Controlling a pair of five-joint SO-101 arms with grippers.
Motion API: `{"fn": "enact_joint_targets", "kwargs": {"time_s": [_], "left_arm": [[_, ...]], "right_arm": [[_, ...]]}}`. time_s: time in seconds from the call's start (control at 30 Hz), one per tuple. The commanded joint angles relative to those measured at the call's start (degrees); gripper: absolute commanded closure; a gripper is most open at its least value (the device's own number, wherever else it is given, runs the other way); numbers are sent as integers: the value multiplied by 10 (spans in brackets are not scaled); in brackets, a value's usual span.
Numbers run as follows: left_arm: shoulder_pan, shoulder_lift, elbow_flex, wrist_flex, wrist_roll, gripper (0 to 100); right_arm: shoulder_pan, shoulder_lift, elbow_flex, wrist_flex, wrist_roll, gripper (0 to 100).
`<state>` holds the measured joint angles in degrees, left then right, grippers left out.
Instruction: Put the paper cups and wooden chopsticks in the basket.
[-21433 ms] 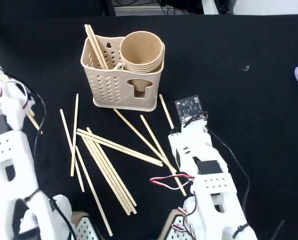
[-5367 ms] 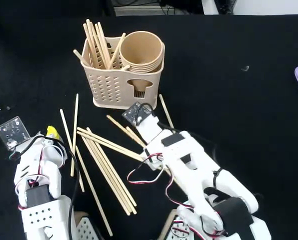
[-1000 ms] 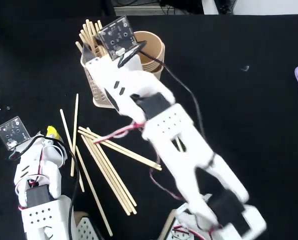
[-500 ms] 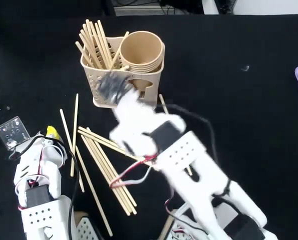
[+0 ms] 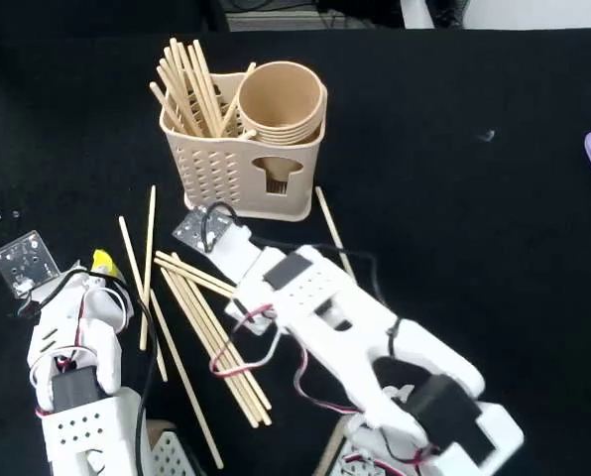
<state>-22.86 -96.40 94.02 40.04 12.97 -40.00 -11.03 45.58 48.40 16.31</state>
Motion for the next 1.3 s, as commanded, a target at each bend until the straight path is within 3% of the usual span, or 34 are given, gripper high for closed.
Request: {"fn": "enact_joint_targets", "kwargs": {"time_s": [0.0, 0.43, 0.6, 0.67, 0.93, 1.27], "left_arm": [[6, -6, -4, -4, -5, 891], [6, -6, 3, -21, -5, 891], [6, -6, 3, -22, -5, 891], [6, -6, 3, -22, -5, 891], [6, -6, 3, -24, -5, 891], [6, -6, 3, -24, -5, 891]], "right_arm": [[-19, 21, -45, 7, 14, 786], [-14, 127, -77, -21, 93, 795], [17, 163, -109, -17, 91, 995], [36, 163, -113, -17, 90, 980], [87, 63, -91, 49, 94, 988], [89, -144, 1, 60, 89, 988]]}}
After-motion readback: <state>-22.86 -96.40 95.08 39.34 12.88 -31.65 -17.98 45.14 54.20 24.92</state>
